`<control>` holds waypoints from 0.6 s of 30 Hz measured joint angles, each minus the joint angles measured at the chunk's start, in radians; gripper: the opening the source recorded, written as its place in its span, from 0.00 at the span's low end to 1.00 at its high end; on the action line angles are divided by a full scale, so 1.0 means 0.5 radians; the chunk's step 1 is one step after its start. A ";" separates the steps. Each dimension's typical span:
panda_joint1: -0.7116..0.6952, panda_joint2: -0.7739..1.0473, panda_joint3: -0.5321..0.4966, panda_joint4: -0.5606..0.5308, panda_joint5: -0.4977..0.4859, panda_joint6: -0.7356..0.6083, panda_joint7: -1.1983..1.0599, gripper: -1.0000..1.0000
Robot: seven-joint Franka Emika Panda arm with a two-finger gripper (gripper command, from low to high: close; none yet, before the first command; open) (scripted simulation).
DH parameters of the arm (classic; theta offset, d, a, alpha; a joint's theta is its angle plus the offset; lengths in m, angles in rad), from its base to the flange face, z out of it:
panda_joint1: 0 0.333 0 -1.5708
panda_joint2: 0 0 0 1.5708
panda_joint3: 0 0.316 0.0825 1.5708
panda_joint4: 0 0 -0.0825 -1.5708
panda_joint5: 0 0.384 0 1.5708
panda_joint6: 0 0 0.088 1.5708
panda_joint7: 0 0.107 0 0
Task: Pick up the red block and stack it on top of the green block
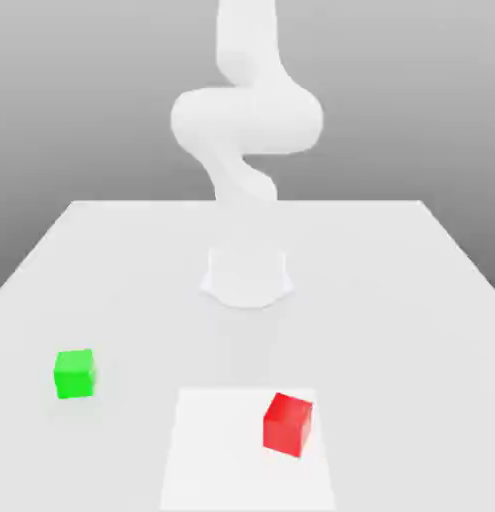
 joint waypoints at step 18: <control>0.217 1.334 -0.070 -0.665 -0.134 0.730 -1.544 0.50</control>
